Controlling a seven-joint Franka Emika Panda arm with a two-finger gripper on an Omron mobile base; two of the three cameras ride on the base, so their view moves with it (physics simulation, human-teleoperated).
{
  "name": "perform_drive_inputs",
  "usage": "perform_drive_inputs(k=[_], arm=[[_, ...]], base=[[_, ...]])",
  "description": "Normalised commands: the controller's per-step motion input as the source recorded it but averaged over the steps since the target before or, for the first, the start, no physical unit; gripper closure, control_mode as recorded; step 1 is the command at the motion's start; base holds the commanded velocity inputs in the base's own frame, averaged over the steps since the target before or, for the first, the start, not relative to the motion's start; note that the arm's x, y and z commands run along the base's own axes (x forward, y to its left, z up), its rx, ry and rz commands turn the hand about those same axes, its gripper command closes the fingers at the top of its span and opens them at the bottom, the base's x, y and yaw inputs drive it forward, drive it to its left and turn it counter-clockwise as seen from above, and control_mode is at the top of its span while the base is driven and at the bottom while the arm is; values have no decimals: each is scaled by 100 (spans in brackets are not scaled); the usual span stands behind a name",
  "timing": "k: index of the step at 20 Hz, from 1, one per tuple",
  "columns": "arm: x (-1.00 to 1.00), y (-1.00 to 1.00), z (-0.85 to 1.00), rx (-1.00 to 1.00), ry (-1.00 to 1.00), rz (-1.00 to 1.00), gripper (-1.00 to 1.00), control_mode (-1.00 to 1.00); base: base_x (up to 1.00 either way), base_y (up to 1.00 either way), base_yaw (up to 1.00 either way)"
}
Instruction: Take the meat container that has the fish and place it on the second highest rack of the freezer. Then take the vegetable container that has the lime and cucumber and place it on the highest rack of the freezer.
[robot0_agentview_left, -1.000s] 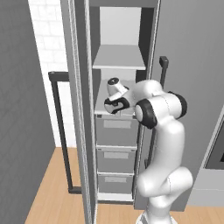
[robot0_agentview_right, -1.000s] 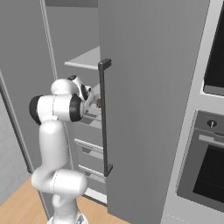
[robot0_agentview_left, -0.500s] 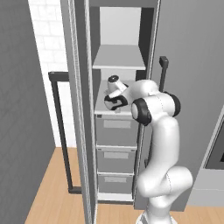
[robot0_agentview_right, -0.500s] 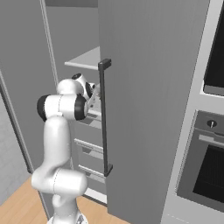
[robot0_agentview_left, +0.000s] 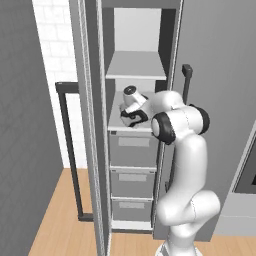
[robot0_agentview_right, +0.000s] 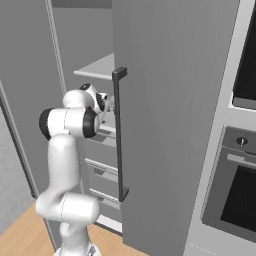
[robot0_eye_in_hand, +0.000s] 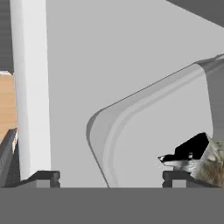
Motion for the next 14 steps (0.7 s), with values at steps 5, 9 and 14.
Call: perform_drive_inputs(k=[5,9,14], arm=[[-41,0,19,1,-16,0,-100,-100],[-69,0,46,0,-2,0,-100,-100],[-88,0,96,0,0,0,-100,-100]], base=[[0,0,0],[0,0,0],[0,0,0]])
